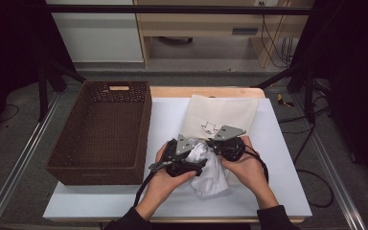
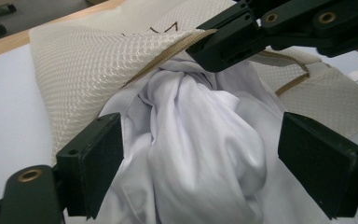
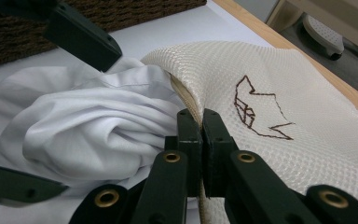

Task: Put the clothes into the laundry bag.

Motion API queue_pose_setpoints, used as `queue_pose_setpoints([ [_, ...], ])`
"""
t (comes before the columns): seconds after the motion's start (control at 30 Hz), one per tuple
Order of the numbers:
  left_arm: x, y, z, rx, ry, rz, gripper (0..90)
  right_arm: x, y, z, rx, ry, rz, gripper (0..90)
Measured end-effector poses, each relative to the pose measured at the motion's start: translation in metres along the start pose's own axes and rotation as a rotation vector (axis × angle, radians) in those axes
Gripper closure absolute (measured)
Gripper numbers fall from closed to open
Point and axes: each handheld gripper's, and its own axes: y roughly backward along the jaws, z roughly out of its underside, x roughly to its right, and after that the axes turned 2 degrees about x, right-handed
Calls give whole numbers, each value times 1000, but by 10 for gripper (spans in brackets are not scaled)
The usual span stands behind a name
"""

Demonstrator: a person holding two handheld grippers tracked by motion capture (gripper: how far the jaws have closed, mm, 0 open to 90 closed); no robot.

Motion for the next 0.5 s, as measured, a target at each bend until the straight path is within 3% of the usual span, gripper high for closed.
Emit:
queue_pose_setpoints([
  [0.2,-2,20,-5,47,-3,2,140,-1,1,0,-5,9,2,880],
  [0.5,5,46,4,1,-38,27,171,-1,3,0,-4,8,6,879],
])
